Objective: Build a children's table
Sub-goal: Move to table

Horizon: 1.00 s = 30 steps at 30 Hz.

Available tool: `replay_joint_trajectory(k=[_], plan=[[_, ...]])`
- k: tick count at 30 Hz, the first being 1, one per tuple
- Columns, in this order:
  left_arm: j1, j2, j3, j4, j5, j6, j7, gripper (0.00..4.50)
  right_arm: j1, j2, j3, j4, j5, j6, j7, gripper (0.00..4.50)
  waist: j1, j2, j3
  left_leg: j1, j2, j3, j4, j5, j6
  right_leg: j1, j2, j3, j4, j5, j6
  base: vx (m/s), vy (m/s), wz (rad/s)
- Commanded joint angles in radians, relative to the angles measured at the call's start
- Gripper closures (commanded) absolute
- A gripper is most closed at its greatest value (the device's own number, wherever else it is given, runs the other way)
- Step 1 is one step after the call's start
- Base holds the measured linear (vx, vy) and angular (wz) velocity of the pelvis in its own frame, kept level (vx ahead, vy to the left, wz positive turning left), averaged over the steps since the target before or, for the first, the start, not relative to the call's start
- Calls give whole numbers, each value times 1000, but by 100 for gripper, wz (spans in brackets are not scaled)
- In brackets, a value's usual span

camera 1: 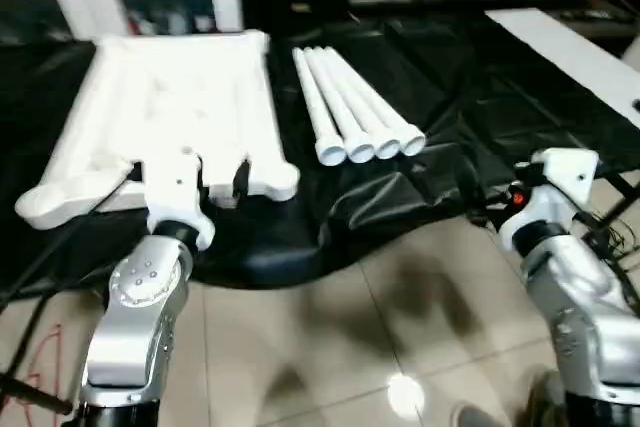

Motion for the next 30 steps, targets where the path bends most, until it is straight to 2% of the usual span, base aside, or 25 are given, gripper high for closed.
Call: replay_joint_trajectory(k=[1, 2, 3, 4, 5, 6, 7, 8, 9, 10, 11, 12, 14, 15, 16, 17, 18, 20, 21, 22, 23, 24, 25, 28, 30], plan=[[-33, 4, 25, -21, -2, 22, 8, 1, -11, 14, 43, 26, -10, -15, -2, 9, 2, 15, -79, 41, 29, -36, -66, -59, 153, 38, -17, 19, -27, -21, -161, 180, 0, 7], [-33, 4, 25, -21, -2, 22, 8, 1, -11, 14, 43, 26, -10, -15, -2, 9, -4, 15, -78, 59, 36, -49, -64, -22, 192, 23, -7, 12, -9, 42, -160, 193, -9, 7], [-37, -4, 26, -23, 8, 41, 24, 1, -21, 15, 77, 41, -20, -27, 27, 9, -13, 17, -79, 109, 52, -74, -42, 71, 328, -19, -12, 4, 24, 120, -133, 193, -9, 7], [-31, -1, 20, -27, 9, 42, 24, 1, -28, 18, 99, 50, -26, -34, 42, 9, 10, -26, -68, -13, -22, -77, -8, 85, 435, 65, -22, -6, -19, 180, -90, 169, -21, 23], [-28, 1, 18, -29, 10, 41, 23, 1, -31, 19, 107, 53, -29, -36, 47, 9, 31, -22, -60, -84, -78, -43, 28, 62, 447, 125, -48, 14, -57, 201, -64, 171, 16, 60], [-21, 6, 12, -31, 10, 37, 20, 1, -36, 22, 123, 61, -36, -41, 55, 9, 53, -22, -69, -164, -63, -65, 96, 56, 423, 200, -152, 59, -85, 184, -24, 171, 16, 60], [-21, 6, 12, -31, 10, 37, 20, 1, -36, 22, 123, 61, -36, -41, 55, 9, 58, 2, -70, -158, -41, -87, 76, 92, 363, 204, -124, 15, -83, 237, 20, 182, 44, 82], [-15, 10, 11, -34, 9, 33, 16, 1, -42, 27, 130, 68, -40, -44, 55, 9, 31, 28, -71, -30, -29, -138, 18, 218, 418, 139, 8, -86, -15, 226, 92, 230, -4, 71], [-12, 11, 10, -35, 8, 32, 15, 1, -44, 29, 133, 71, -42, -46, 55, 9, -10, 52, -78, 122, 4, -256, 24, 274, 565, -22, 66, -108, 106, 16, 120, 230, -4, 71], [-4, 15, 20, -35, 6, 28, 16, 1, -50, 41, 141, 78, -40, -42, 58, 9, -38, 46, -93, 193, 52, -358, 32, 492, 691, -124, 53, -65, 187, -270, 86, 232, -88, 40], [-5, 16, 29, -32, 5, 28, 16, 1, -52, 58, 140, 80, -21, -35, 58, 9, -22, 50, -90, 188, 50, -382, 42, 616, 686, -156, 39, -41, 206, -277, 80, 71, -129, 16], [-7, 17, 34, -26, 7, 28, 16, 1, -52, 67, 141, 82, -17, -30, 53, 9, -19, 18, -73, 138, 52, -288, 17, 599, 399, -186, 5, 14, 223, -50, 98, -64, -197, 20], [-16, 16, 38, -20, 12, 31, 17, 1, -49, 67, 145, 87, -9, -20, 59, 9, -12, -12, -56, 100, 24, -216, -24, 440, 359, -185, -13, 42, 173, 133, 36, -114, -114, 12], [-19, 14, 38, -20, 10, 33, 17, 1, -46, 67, 143, 84, -2, -23, 66, 9, 4, -63, -44, 81, -52, -142, -32, 141, 330, -121, -22, 89, 38, 178, -2, 67, -32, 12], [-21, 13, 37, -20, 7, 34, 18, 1, -44, 69, 141, 83, 2, -27, 73, 9, 41, -104, -46, 17, -161, -75, 129, -149, 240, -15, -113, 229, -70, -214, -67, 172, -47, 36], [-20, 14, 35, -20, 7, 33, 17, 1, -42, 71, 141, 83, -3, -27, 66, 9, 54, -84, -52, 5, -141, -99, 168, -157, 189, 22, -167, 268, -67, -295, -183, 189, -33, 29], [-19, 16, 31, -21, 7, 32, 15, 1, -40, 73, 141, 83, -11, -26, 56, 9, 49, -85, -49, -40, -115, -119, 194, -110, 104, 63, -148, 261, -44, -284, -307, 189, -33, 29], [-17, 21, 22, -19, 6, 29, 11, 1, -36, 92, 135, 86, -22, -57, 39, 9, 53, -51, -42, -74, -73, -139, 195, -29, 19, 79, -154, 236, -60, -134, -448, 169, 1, 13], [-20, 23, 23, -14, 3, 29, 9, 1, -37, 92, 137, 87, -35, -78, 38, 9, 57, -21, -31, -85, -34, -152, 155, 14, 3, 66, -145, 197, -75, -150, -454, 163, 23, 13], [-22, 23, 23, -12, 3, 29, 8, 1, -37, 90, 140, 87, -45, -85, 35, 9, 57, -21, -31, -85, -34, -152, 155, 14, 3, 66, -145, 197, -75, -150, -454, 150, 63, 9], [-22, 23, 23, -12, 3, 29, 8, 1, -37, 90, 140, 87, -45, -85, 35, 9, 53, 3, -37, -87, -20, -138, 60, 61, 21, 71, -59, 132, -66, -223, -377, 143, 116, 12], [-27, 27, 22, -6, 3, 26, 2, 1, -37, 76, 150, 88, -62, -83, 38, 9, 39, 59, -42, 5, 28, -170, -41, -45, 45, 5, 33, 44, -7, -263, -240, 143, 116, 12], [-29, 28, 21, -4, 4, 25, -1, 1, -37, 71, 152, 89, -56, -73, 46, 9, -17, 67, -62, 92, 117, -269, -77, -339, 81, -92, 43, 11, 161, -219, -114, 158, 142, 15], [-38, 29, 17, 0, 1, 23, -16, 1, -34, 69, 137, 85, -24, -48, 58, 9, -4, 60, -51, 86, 73, -232, -63, -338, 257, -145, 23, -6, 200, -47, 15, 182, 85, 8], [-40, 33, 12, 2, -3, 23, -23, 1, -33, 68, 131, 83, -19, -40, 60, 9, -23, 23, -44, 76, 47, -179, -79, -267, 337, -152, -7, 6, 140, 71, -10, 163, 10, 2]])
